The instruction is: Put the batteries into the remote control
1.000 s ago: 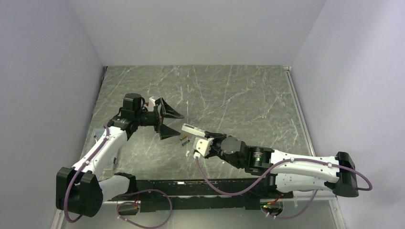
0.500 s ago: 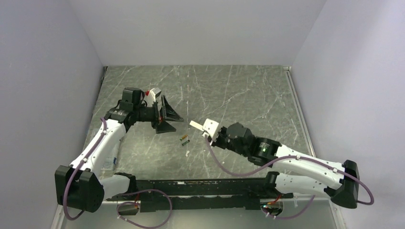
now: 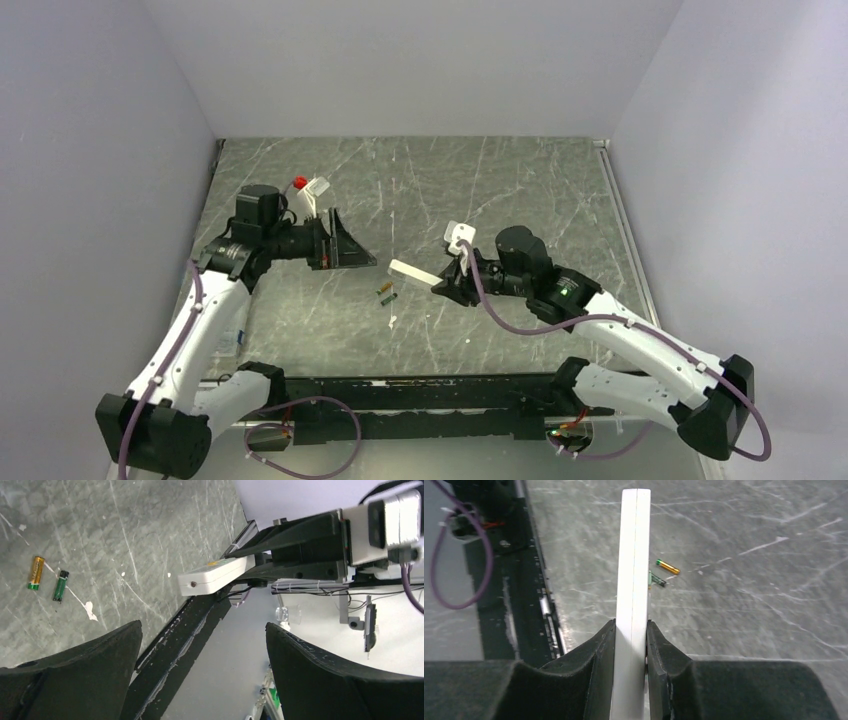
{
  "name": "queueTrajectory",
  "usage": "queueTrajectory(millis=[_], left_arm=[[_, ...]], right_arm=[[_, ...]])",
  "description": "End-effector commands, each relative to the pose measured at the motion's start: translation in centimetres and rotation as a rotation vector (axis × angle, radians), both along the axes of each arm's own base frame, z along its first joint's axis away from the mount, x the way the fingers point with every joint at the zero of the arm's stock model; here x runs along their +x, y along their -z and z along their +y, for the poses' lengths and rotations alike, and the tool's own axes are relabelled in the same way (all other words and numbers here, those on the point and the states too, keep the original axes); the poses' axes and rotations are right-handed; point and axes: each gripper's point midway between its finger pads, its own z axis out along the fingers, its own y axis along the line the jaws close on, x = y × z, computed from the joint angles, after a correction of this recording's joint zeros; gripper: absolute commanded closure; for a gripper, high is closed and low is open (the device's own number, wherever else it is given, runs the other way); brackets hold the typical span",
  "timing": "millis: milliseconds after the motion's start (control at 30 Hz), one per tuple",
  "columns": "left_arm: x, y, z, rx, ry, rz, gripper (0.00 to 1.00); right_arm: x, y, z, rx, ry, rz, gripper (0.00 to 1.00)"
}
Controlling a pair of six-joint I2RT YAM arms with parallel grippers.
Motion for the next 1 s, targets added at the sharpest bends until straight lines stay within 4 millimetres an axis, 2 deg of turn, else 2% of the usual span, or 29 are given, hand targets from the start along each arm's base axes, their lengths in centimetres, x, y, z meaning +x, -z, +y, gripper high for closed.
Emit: queueTrajectory(millis=[0,200,433,667,967], left_arm=[[-0.5,-1.2,0.1,-0.004,0.064,-0.156,0.01],[-1.4,-1.0,-0.6,-0.079,0.154,-0.143,0.01],[-2.1,-1.1,-0.6,-0.098,0.170,-0.167,0.01],[-2.9,-0.8,-0.8,-0.119,0.193,-0.155,0.01],[-4.0,-1.7,-1.2,-0.189,0.237,-0.155,0.06]], right_arm=[[-2.0,-3.6,1.5,0.147,-0.142,0.089,1.00],[-2.9,-4.3,1.9,0.213,-0.236,0.243,1.00],[-2.7,-5.0,2.3,0.289,-0.293,0.406,1.00],[-2.4,-5.6,3.2,0.334,-0.337,0.501,1.00],[-2.6,-6.3,4.3,0.375,-0.419,0.632,1.00]])
